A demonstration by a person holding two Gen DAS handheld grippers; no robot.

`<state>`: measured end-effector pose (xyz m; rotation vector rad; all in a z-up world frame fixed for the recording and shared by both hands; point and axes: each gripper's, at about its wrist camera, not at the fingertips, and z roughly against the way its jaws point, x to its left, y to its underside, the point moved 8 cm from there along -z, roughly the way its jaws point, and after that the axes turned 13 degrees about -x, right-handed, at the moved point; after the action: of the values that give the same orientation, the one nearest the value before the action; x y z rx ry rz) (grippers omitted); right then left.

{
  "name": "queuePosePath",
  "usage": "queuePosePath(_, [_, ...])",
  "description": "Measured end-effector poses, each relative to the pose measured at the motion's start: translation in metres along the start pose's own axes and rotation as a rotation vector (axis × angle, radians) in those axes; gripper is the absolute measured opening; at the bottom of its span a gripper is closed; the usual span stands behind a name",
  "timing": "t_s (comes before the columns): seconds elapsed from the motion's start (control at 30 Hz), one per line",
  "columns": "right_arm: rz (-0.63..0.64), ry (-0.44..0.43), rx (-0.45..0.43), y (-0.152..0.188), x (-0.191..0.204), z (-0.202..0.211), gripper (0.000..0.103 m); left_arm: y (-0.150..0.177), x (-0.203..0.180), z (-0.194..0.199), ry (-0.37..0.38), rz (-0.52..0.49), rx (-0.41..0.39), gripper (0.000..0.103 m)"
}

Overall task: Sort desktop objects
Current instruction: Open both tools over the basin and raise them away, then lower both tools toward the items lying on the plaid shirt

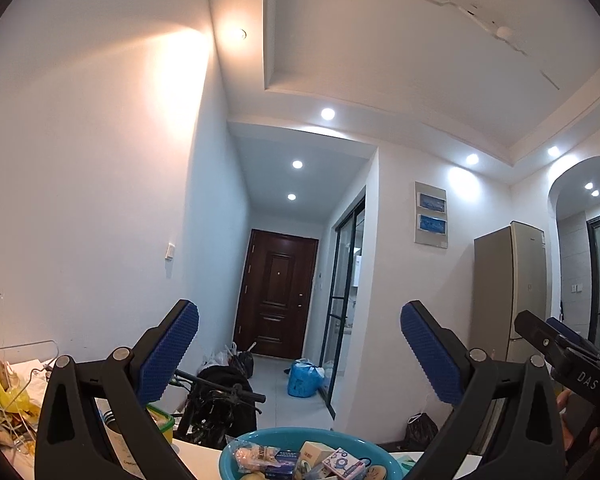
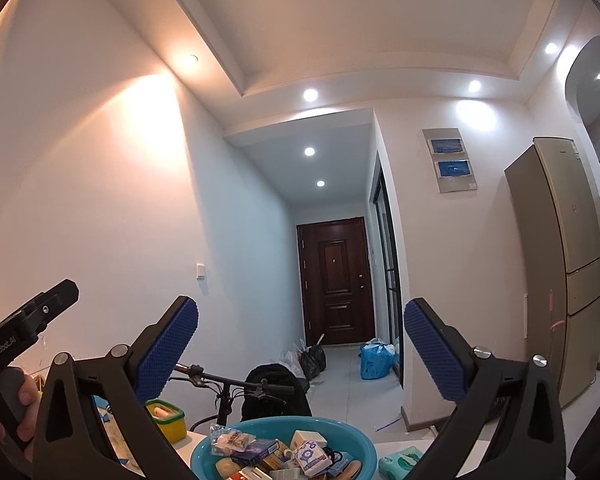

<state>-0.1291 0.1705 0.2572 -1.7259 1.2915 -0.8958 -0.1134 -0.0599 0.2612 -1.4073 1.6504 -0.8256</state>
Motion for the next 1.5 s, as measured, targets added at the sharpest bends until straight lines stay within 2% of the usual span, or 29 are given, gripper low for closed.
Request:
queuePosePath(0.27, [-0.086,-0.014,-0.005,0.001,-0.004,0.000,0.103,0.006,-0.009,-0.003,0.011,-0.012,0.025,0.103])
queuePosePath(0.37, [-0.076,-0.005,0.013,0.003,-0.001,-0.001,0.103,0.010,-0.015,-0.010,0.019,-0.014,0.070,0.103])
queuePosePath(0.47, [-0.064,-0.021,0.030,0.002,-0.001,0.004,0.103,0.014,-0.022,-0.010,0.063,-0.010,0.128,0.103])
queuePosePath(0.67, [-0.018,0.047,-0.007,-0.007,-0.009,0.026,0.103,0.016,-0.027,0.004,0.060,0.022,0.148,0.103])
queuePosePath(0.83, [-0.035,0.032,0.013,-0.012,-0.012,0.037,0.103,0.018,-0.036,0.014,0.087,0.017,0.184,0.103])
queuePosePath(1.1, [0.026,0.031,0.026,-0.013,-0.012,0.056,0.103,0.018,-0.051,0.037,0.124,-0.029,0.195,0.103])
queuePosePath(1.2, [0.027,0.022,0.027,-0.015,-0.011,0.060,0.103,0.015,-0.064,0.049,0.189,-0.034,0.201,0.103])
queuePosePath(1.4, [0.042,0.026,0.035,-0.012,-0.009,0.061,0.103,0.010,-0.070,0.058,0.155,-0.119,0.144,0.103])
queuePosePath(1.5, [0.048,0.015,0.075,-0.004,-0.007,0.060,0.103,0.024,-0.071,0.058,0.172,-0.119,0.208,0.103])
